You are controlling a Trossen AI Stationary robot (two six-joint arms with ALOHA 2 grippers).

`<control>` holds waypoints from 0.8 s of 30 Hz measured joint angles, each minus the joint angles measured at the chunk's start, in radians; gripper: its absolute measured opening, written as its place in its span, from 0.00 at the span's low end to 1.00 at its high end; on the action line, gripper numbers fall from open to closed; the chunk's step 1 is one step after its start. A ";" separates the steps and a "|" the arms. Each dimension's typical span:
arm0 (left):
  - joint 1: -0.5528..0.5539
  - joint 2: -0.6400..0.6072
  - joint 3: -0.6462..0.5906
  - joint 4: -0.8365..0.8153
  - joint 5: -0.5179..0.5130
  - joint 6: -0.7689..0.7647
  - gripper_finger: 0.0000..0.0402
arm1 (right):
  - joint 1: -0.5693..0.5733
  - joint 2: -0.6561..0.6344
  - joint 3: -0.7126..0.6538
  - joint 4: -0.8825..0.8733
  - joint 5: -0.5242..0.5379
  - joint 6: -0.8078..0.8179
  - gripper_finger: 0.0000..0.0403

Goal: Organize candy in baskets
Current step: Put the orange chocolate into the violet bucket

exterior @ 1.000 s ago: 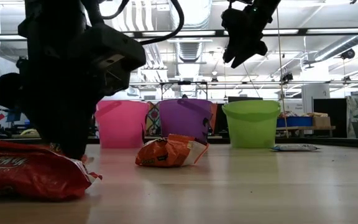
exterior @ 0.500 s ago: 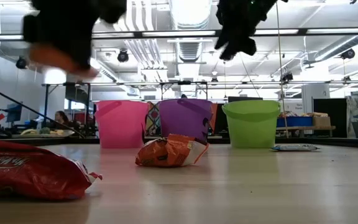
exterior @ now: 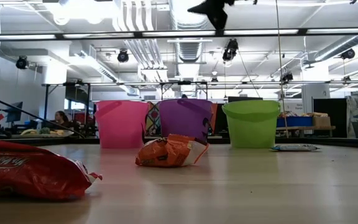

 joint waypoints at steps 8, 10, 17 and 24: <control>0.077 -0.014 -0.001 0.148 -0.001 0.214 0.03 | 0.064 0.000 0.000 0.195 -0.004 0.023 0.46; 0.108 -0.002 -0.001 0.186 -0.008 0.245 0.03 | 0.068 0.000 0.000 0.220 -0.005 0.051 0.46; 0.213 0.070 -0.001 0.301 -0.035 0.316 0.03 | 0.068 0.015 -0.002 0.235 0.002 0.082 0.46; 0.244 0.115 -0.002 0.426 -0.024 0.383 0.03 | 0.066 0.039 -0.003 0.216 0.070 0.110 0.46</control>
